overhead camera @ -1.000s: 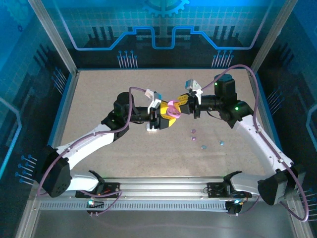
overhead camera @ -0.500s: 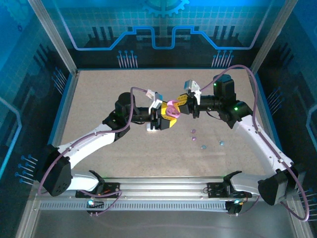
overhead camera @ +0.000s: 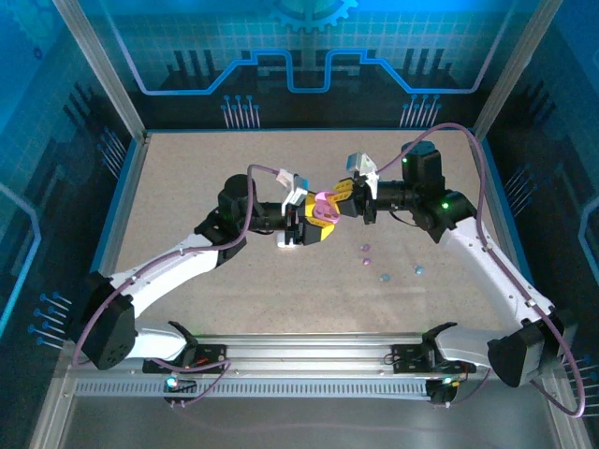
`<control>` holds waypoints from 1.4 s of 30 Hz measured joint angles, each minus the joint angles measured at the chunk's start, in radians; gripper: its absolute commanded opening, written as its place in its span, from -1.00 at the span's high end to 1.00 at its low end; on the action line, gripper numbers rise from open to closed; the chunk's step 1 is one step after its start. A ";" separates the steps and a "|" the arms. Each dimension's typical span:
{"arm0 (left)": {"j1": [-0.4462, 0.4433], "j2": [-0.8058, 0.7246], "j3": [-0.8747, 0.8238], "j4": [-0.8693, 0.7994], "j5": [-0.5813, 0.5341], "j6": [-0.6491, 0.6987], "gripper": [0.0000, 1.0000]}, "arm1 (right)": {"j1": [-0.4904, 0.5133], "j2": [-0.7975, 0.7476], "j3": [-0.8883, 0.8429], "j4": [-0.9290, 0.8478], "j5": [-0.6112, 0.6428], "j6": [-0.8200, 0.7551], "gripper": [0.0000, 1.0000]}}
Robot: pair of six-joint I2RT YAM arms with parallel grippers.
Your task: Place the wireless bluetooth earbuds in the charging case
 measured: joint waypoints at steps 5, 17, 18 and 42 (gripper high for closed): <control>-0.001 0.000 0.000 -0.001 0.006 0.003 0.18 | 0.000 0.000 0.000 0.000 0.005 0.000 0.63; -0.001 0.000 0.000 -0.024 0.005 0.009 0.33 | -0.034 0.008 0.055 -0.015 -0.002 0.100 0.11; -0.001 0.000 0.000 -0.024 0.003 0.009 0.33 | -0.041 0.009 0.061 -0.015 -0.006 0.118 0.07; -0.001 -0.029 -0.129 0.124 -0.279 0.000 0.39 | -0.335 -0.067 0.010 -0.307 0.570 0.787 -0.05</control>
